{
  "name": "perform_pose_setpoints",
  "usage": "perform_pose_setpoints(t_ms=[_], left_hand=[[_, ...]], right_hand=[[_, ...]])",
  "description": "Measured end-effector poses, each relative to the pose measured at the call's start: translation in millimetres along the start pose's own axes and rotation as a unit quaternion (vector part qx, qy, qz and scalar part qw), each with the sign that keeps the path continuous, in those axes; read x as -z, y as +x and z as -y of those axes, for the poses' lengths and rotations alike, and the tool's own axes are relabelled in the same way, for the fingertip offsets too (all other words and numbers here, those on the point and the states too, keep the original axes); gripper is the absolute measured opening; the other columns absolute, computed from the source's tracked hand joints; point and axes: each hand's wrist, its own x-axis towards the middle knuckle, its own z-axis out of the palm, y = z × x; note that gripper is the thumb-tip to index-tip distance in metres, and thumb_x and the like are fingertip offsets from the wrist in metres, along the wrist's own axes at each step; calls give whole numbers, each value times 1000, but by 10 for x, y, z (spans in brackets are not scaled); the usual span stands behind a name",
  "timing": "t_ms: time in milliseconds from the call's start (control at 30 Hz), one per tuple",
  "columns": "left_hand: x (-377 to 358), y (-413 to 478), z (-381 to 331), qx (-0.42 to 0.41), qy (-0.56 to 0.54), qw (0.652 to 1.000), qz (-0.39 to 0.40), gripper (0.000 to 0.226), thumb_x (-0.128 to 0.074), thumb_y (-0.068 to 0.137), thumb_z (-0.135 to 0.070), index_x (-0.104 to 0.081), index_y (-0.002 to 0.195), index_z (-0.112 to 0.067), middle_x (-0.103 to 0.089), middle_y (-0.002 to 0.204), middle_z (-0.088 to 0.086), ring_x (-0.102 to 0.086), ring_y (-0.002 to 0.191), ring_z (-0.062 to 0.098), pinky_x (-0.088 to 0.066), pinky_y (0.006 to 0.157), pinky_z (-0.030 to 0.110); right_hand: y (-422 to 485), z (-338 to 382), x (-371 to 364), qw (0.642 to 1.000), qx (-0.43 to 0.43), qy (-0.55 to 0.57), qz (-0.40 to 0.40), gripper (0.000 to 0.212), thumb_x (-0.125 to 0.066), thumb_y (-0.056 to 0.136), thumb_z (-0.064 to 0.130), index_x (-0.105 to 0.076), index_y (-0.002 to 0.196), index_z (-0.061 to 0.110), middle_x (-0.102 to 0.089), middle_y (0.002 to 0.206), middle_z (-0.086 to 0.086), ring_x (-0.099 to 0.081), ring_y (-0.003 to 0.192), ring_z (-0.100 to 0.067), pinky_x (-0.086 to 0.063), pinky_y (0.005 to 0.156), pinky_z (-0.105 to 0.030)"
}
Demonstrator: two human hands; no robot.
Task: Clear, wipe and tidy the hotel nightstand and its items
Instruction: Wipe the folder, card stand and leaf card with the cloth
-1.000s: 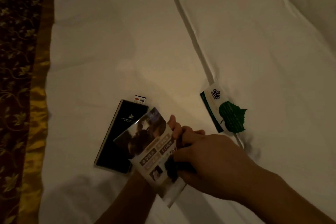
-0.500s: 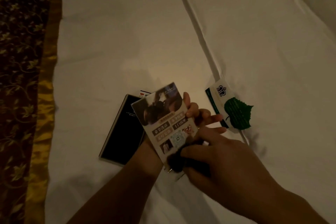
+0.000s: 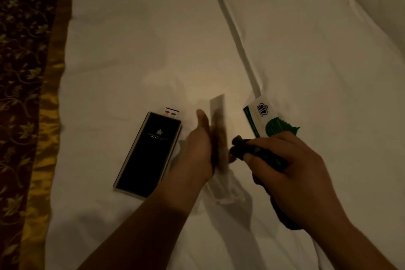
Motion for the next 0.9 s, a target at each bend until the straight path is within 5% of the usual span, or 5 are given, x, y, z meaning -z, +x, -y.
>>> perform_pose_setpoints(t_ms=[100, 333, 467, 700, 900], left_hand=[[5, -6, -26, -64, 50, 994, -73, 71, -27, 85, -82, -71, 80, -25, -76, 70, 2, -73, 67, 21, -52, 56, 30], [55, -81, -94, -135, 69, 988, -3, 60, -41, 95, -62, -75, 97, -12, -79, 94, 11, -76, 89, 28, -62, 79, 45], [103, -116, -125, -180, 42, 983, 19, 52, -42, 98, -57, -75, 97, -17, -80, 92, 8, -77, 79, 22, -61, 62, 32], [69, -210, -213, -258, 40, 965, 3, 78, -42, 75, -71, -70, 113, -9, -79, 99, 11, -76, 91, 28, -61, 84, 48], [114, -179, -234, -258, 45, 965, -24, 80, -42, 72, -74, -71, 111, -11, -78, 98, 13, -76, 90, 31, -63, 76, 48]], right_hand=[[-4, -74, 0, 992, -53, 110, -31, 21, -71, 79, 32, -71, 90, 50, -63, 83, 10, -65, 70, -8, -52, 64, -31], [-15, -135, 109, 968, -102, 214, -78, 18, -72, 78, 30, -73, 87, 46, -70, 83, 5, -66, 57, -14, -49, 49, -19], [12, -177, 190, 967, -91, 230, -58, 22, -72, 79, 23, -75, 89, 43, -70, 88, 3, -71, 67, -20, -57, 56, -26], [63, -200, 238, 1000, -11, 24, -3, 25, -69, 75, 38, -72, 99, 41, -59, 91, 13, -63, 86, -10, -49, 66, -23], [52, -39, 148, 982, 68, -168, 58, 32, -57, 80, 52, -69, 108, 40, -54, 93, 13, -61, 71, -10, -52, 51, -20]])
